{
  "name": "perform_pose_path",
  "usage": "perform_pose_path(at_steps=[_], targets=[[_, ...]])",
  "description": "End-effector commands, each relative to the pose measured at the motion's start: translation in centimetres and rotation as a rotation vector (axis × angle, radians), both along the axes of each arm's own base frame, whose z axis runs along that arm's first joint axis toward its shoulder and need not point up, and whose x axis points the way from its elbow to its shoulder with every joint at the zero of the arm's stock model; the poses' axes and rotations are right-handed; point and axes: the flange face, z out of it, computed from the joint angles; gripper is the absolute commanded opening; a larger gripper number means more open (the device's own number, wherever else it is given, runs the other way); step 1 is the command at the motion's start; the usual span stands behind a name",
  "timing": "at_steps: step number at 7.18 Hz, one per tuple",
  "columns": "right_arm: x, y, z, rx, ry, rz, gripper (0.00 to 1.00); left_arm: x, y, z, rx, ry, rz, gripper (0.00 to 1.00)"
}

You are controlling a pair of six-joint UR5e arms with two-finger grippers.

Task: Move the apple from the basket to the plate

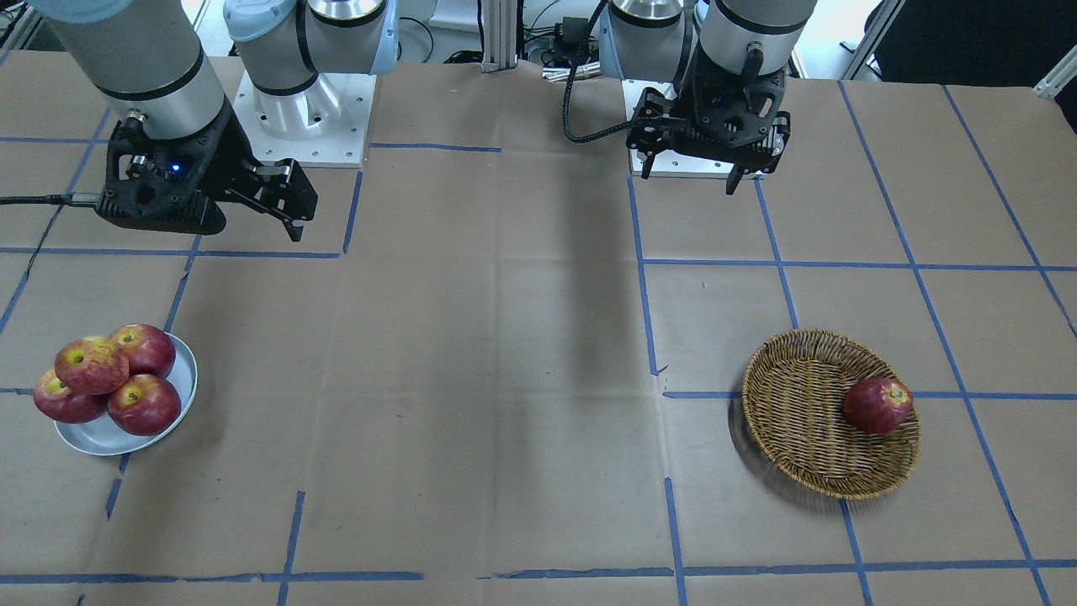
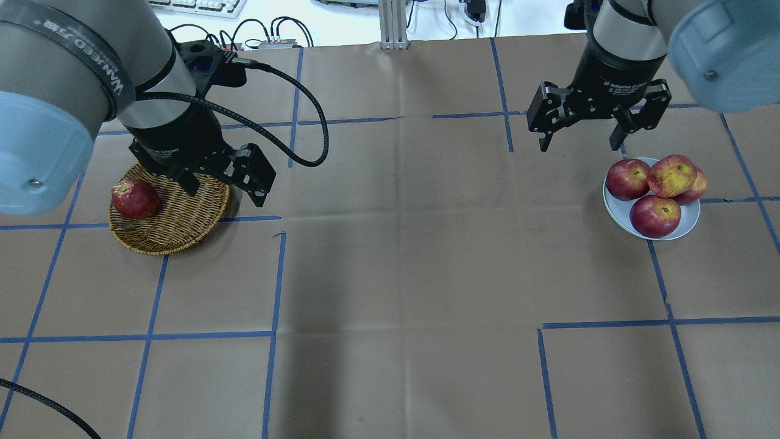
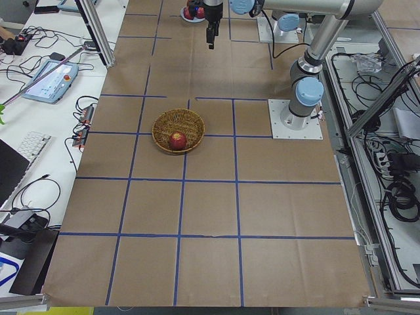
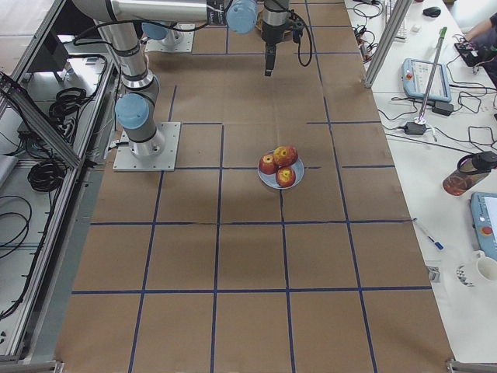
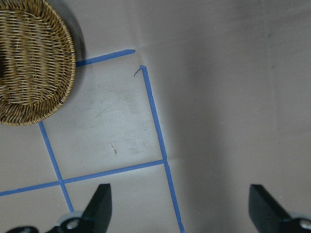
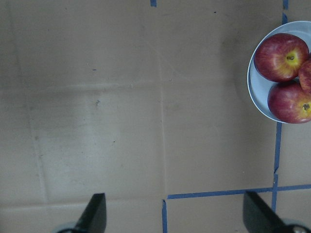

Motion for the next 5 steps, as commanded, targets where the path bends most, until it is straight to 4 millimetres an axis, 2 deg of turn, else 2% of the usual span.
perform_pose_path(at_steps=[1,5], targets=[[-0.04,-0.09,-0.08,-0.002,0.003,0.008,1.0,0.0,0.0,0.0,0.0,0.0,0.001,0.99],[-0.26,-0.08,-0.44,0.004,0.001,0.009,1.0,0.0,0.0,0.0,0.0,0.0,0.001,0.99]])
